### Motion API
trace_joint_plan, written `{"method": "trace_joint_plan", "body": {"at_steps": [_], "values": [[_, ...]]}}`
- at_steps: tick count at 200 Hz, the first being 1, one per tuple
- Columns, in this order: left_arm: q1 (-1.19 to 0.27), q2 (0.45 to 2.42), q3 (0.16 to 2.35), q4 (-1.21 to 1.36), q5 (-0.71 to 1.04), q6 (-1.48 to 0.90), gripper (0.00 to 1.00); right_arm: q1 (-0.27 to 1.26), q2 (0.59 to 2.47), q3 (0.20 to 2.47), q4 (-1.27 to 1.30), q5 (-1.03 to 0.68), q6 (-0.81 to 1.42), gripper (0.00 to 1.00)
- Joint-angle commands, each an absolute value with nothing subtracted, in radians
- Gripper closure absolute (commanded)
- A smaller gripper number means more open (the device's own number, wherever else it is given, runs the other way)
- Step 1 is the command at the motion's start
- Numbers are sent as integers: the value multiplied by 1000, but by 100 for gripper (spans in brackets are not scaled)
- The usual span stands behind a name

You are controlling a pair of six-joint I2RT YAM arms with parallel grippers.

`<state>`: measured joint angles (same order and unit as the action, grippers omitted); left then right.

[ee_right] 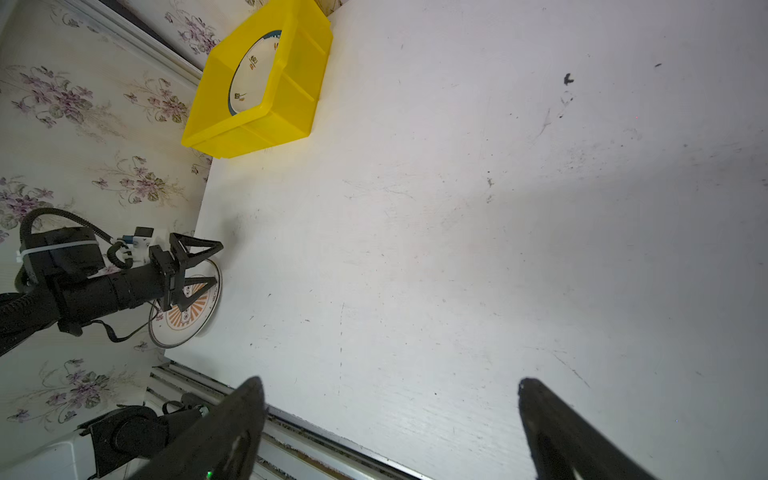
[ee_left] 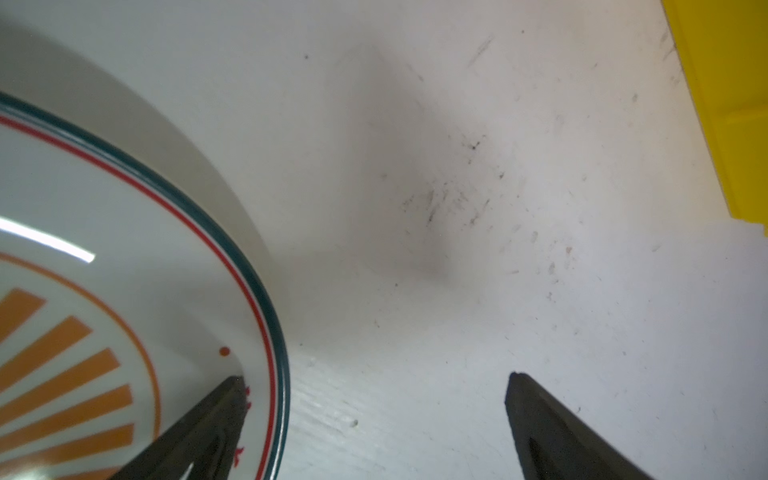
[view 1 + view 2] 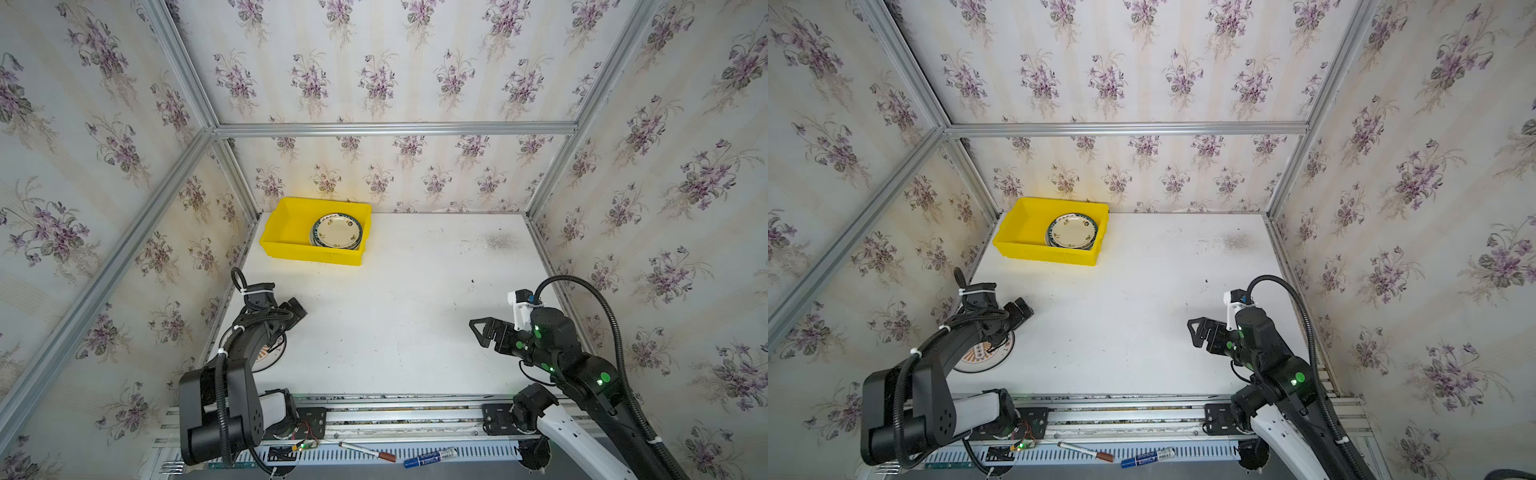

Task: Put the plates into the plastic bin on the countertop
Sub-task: 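Move the left gripper back and down to the orange-sunburst plate's rim, then grip the sunburst plate's rim with the left gripper and tilt it upright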

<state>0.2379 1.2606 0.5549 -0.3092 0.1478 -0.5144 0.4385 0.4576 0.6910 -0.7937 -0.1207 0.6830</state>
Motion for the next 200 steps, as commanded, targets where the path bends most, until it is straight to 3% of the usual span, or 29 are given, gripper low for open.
{"method": "trace_joint_plan", "body": {"at_steps": [1,79,130,200], "values": [[218,1260,550,-317,218,-517,0,439,454,694,-767,-101,700,3],[-22,1238,555,-295,190,-577,0,439,448,665,-727,-112,739,3],[-54,1146,569,-328,212,-552,0,439,441,648,-713,-109,753,3],[3,917,569,-570,-117,-723,0,439,428,638,-698,-117,762,4]]}}
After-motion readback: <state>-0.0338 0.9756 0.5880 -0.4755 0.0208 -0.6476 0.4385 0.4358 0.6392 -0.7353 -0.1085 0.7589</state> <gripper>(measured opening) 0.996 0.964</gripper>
